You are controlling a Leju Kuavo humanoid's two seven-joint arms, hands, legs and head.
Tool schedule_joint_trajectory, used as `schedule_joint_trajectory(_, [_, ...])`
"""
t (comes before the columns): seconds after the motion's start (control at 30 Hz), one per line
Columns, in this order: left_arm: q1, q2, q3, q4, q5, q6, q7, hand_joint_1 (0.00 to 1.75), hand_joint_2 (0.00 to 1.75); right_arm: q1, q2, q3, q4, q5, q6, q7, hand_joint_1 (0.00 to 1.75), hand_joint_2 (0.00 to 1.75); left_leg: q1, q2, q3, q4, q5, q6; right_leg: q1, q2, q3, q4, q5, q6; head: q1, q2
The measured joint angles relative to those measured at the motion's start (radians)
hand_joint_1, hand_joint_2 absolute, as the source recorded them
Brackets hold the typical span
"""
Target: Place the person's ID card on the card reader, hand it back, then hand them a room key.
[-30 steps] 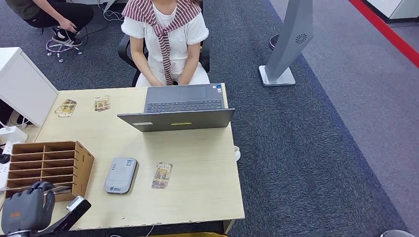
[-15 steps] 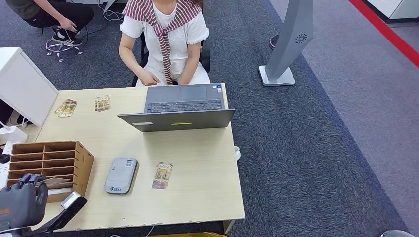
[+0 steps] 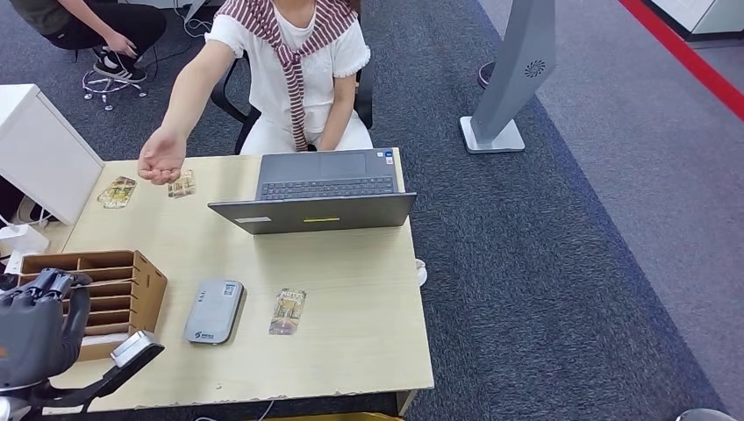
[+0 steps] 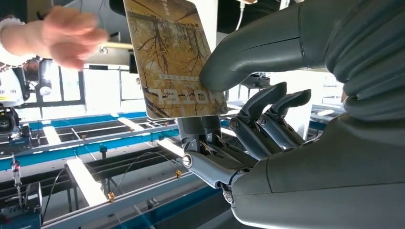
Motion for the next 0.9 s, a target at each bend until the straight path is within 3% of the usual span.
schedule_joint_trajectory(0.13, [-0.109,0.005,-0.011,0.052,0.002,0.007,0.003,1.75,1.75,-0.003,0.001,-0.001,0.0,0.033,0.009,-0.006,0.0,0.0,0.0,-0.003,-0.001,0.0,0.003,0.001,0.0,-0.004,0.0,0.0,0.001,0.0,0.001,0.0])
schedule_joint_trajectory(0.37, [-0.495,0.03,-0.037,0.441,-0.058,0.032,-0.026,1.75,1.75,-0.019,0.0,0.016,0.0,0.083,0.029,-0.02,0.0,0.0,0.0,-0.004,-0.003,0.001,0.009,-0.001,0.0,-0.006,-0.002,0.0,0.008,-0.003,0.0,0.0])
schedule_joint_trajectory(0.5, [-0.655,0.038,-0.073,0.622,-0.094,0.007,-0.019,1.75,1.75,-0.02,0.001,0.019,0.0,0.088,0.034,-0.022,0.0,0.0,0.0,-0.002,-0.003,0.001,0.01,-0.001,0.0,-0.004,-0.003,0.0,0.009,-0.003,0.0,0.0])
schedule_joint_trajectory(0.63, [-0.729,0.041,-0.098,0.722,-0.103,0.001,-0.013,1.75,1.75,-0.021,0.001,0.02,0.0,0.088,0.037,-0.023,0.0,0.0,0.0,-0.002,-0.004,0.001,0.01,-0.001,0.0,-0.003,-0.003,0.0,0.009,-0.003,0.0,0.0])
schedule_joint_trajectory(0.9, [-0.767,0.041,-0.119,0.801,-0.105,0.002,-0.011,1.75,1.75,-0.021,0.001,0.02,0.0,0.088,0.037,-0.023,0.0,0.0,0.0,0.001,-0.005,0.001,0.01,-0.001,0.0,0.0,-0.005,0.0,0.009,-0.003,0.0,0.0])
